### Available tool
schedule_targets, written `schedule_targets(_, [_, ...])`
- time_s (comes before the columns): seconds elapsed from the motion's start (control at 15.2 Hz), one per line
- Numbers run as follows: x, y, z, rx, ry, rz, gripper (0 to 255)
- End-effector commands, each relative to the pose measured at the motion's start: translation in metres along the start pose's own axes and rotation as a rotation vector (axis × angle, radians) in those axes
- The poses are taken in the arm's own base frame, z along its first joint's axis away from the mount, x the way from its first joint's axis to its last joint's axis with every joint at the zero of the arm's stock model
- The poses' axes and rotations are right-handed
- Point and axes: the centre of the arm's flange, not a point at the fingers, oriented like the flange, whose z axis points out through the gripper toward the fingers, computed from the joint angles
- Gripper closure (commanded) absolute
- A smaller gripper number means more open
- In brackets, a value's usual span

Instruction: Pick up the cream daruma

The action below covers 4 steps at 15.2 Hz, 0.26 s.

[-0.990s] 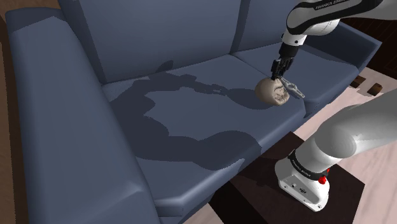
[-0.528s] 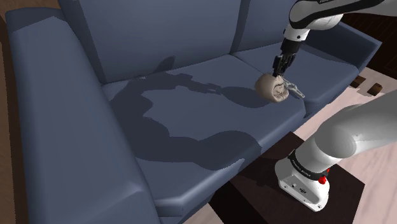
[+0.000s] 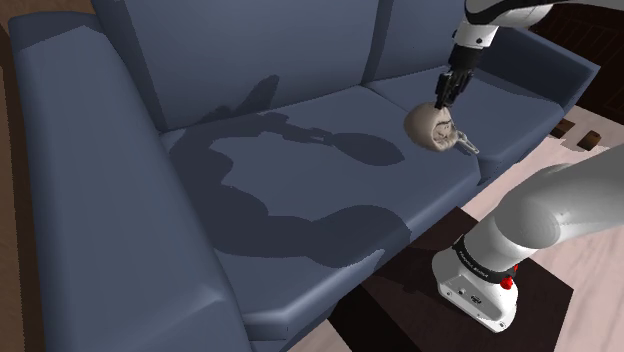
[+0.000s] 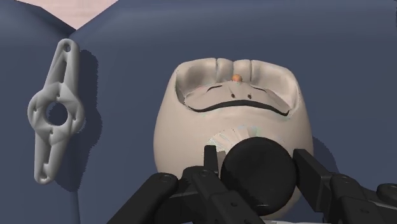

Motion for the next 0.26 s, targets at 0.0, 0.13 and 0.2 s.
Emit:
schedule_targets(0.0, [-0.0013, -0.0005, -0.0112, 0.0, 0.002, 0.0, 255])
schedule_targets(0.13, [-0.0021, -0.0009, -0.0172, 0.0, 0.002, 0.0, 255])
schedule_targets(0.2, [-0.0021, -0.0009, -0.0172, 0.0, 0.002, 0.0, 255])
